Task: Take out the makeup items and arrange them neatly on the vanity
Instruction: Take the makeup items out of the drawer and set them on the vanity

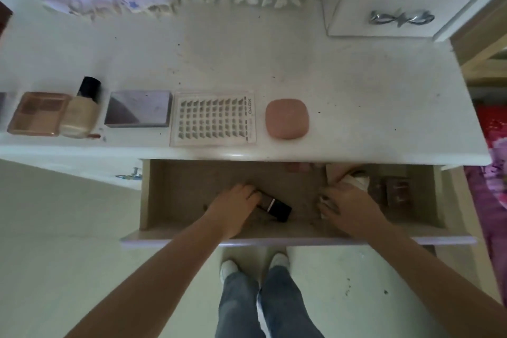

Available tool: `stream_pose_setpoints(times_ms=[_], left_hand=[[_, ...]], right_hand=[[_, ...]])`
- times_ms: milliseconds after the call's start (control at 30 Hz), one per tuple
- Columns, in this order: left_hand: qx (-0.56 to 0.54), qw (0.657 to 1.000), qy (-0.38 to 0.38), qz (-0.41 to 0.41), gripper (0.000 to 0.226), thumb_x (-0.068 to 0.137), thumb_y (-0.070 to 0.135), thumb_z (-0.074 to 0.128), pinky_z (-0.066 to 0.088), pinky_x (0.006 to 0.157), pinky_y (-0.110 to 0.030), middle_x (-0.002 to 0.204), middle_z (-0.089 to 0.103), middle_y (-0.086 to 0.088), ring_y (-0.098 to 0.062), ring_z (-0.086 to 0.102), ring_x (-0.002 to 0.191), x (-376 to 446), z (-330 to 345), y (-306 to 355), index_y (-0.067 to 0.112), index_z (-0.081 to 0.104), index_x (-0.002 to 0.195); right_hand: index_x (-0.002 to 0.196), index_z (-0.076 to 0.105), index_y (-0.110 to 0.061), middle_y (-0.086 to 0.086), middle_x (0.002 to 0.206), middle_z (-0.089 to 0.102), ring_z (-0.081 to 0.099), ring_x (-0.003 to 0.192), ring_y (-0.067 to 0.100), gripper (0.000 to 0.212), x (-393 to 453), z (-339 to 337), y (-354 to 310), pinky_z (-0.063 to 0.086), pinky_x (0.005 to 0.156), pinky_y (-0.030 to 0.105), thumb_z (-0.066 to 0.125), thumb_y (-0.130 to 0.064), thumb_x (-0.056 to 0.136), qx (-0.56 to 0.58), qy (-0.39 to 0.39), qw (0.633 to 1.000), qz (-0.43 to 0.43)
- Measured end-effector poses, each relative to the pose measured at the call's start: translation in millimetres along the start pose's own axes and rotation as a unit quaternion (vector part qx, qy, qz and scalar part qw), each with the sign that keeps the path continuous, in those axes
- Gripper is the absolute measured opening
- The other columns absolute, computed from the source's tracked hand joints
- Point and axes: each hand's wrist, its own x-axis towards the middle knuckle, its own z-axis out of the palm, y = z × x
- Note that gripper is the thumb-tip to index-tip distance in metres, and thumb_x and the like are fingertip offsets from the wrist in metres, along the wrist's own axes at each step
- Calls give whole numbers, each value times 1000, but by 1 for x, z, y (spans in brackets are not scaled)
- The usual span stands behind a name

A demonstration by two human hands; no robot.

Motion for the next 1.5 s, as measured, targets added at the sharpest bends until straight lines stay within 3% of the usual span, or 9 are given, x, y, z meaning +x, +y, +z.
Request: stream_pose_setpoints(times_ms=[133, 233, 367, 633, 867, 1067, 1167, 1300, 1500], left_hand=[[59, 994, -72, -63, 46, 92, 9, 42, 20, 112, -37, 142, 35, -11, -26, 29, 133, 35, 11, 15, 10, 34, 137], [101, 986, -115, -63, 34, 92, 9, 41, 26, 108, -41, 132, 46, -14, -30, 38, 125, 48, 20, 22, 6, 48, 125], [87, 984, -136, -79, 30, 93, 8, 40, 41, 95, -41, 127, 50, -17, -30, 45, 119, 50, 23, 25, 4, 50, 121], [7, 988, -104, -112, 36, 94, 32, 46, 44, 85, -34, 124, 50, -10, -25, 49, 112, 31, 1, 32, 10, 47, 122], [-118, 988, 36, -88, 41, 89, 42, 51, 32, 71, -21, 113, 53, -2, -19, 52, 101, 13, -57, 74, 15, 48, 121], [-131, 964, 190, -133, 35, 91, 39, 48, 35, 70, -21, 98, 48, -3, -12, 44, 82, 67, -132, 100, 11, 47, 112], [-29, 972, 160, -172, 41, 95, 43, 37, 29, 62, -19, 97, 48, -4, -17, 46, 81, 110, -149, 109, 8, 48, 114], [-24, 978, 95, -184, 46, 98, 35, 34, 41, 83, -28, 123, 47, -15, -26, 51, 108, 148, -143, 116, -1, 39, 128], [-28, 975, 88, -202, 61, 94, 29, 47, 43, 70, -29, 125, 39, -16, -28, 56, 98, 150, -136, 104, 2, 18, 140]], right_hand=[[98, 66, -1, 23, 93, 64, 60, 84, 45, 35, -16, 11, 27, 53, 66, 44, 64, -25, 73, -20, -49, 980, 191], [129, 39, 1, 28, 125, 44, 46, 113, 43, 72, -8, 3, 28, 42, 90, 42, 69, -38, 77, 36, -72, 918, 388], [143, 15, -2, 27, 139, 37, 45, 122, 39, 98, 14, 22, 42, 41, 95, 40, 62, -56, 75, 125, -80, 869, 473], [146, -1, -5, 29, 146, 24, 42, 124, 41, 103, 27, 41, 46, 41, 96, 44, 58, -56, 79, 120, -121, 850, 498], [144, 18, -22, 13, 134, 42, 47, 117, 29, 84, -18, -38, 18, 38, 83, 30, 68, -34, 78, 172, -135, 930, 296], [143, 26, -18, 11, 128, 46, 42, 97, 16, 77, -2, -107, 24, 31, 78, 20, 67, -30, 79, 119, 75, 963, 230], [143, 28, -13, 17, 130, 45, 46, 112, 28, 70, 24, -113, 45, 34, 86, 26, 63, -27, 83, 126, 130, 948, 263], [141, 32, -10, 20, 132, 45, 44, 118, 34, 67, 45, -97, 63, 34, 101, 38, 60, -34, 85, 143, 125, 935, 300], [127, 49, 1, 33, 118, 52, 51, 99, 48, 64, 62, -72, 63, 42, 85, 45, 38, -38, 78, 100, 171, 941, 275]])
